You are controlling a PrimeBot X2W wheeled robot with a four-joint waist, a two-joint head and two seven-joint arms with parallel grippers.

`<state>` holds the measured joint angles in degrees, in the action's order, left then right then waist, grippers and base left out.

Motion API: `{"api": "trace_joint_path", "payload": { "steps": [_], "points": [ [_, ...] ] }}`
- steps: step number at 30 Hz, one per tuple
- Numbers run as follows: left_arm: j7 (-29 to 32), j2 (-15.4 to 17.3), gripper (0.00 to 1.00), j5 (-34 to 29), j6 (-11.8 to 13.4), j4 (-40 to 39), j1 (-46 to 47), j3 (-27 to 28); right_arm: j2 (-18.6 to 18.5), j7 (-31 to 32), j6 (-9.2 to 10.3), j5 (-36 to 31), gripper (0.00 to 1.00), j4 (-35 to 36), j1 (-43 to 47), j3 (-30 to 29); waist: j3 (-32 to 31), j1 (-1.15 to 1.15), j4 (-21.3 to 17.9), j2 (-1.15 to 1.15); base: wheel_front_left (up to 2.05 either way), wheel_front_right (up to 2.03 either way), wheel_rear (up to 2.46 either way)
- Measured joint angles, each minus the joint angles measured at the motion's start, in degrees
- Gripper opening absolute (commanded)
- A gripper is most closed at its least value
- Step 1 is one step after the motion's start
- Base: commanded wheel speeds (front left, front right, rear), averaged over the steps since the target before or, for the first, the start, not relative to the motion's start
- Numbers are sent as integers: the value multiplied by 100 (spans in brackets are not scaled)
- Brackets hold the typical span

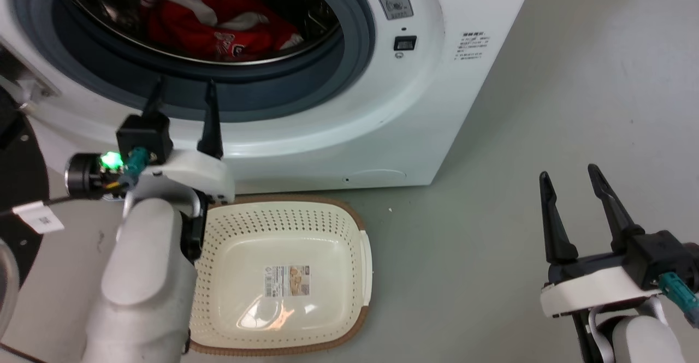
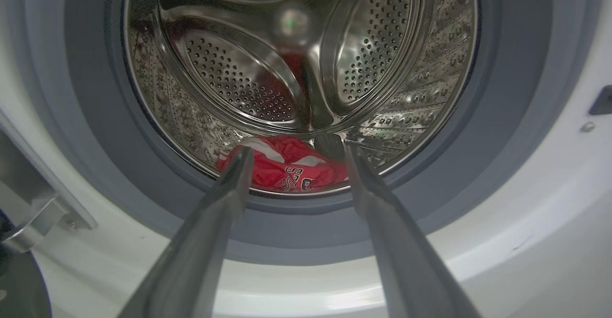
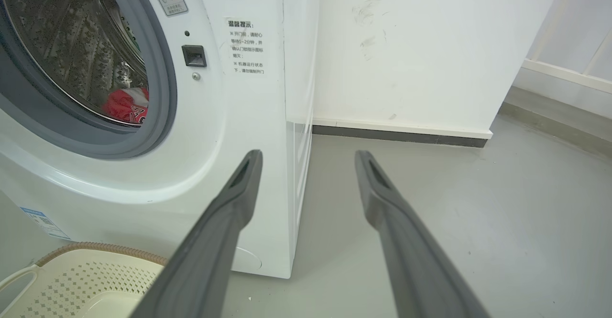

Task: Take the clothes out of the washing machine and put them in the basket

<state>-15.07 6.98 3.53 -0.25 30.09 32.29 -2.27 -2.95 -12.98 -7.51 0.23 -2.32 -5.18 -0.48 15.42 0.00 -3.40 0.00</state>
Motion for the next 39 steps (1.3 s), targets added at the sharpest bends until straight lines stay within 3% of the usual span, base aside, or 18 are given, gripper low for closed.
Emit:
{"api": "trace_joint_path", "payload": {
  "steps": [9,20,30,39],
  "points": [
    [286,599,100,-135,25,748,1547,57,0,-138,0,204,100,-37,-586,148,1093,0,-379,0,0,0,0],
    [1059,1478,100,-401,-56,1319,2956,-18,-1,-203,0,695,100,-132,-1123,516,2149,1,-1059,0,0,0,0],
    [2128,2235,100,-756,-230,1591,4074,-255,-2,-204,0,1083,100,-121,-1273,767,2664,0,-1704,0,0,0,0],
    [3332,2861,100,-1095,-492,1397,5027,-581,-2,-204,0,1299,100,-109,-1348,944,3068,0,-2039,0,0,0,0]
  ]
}}
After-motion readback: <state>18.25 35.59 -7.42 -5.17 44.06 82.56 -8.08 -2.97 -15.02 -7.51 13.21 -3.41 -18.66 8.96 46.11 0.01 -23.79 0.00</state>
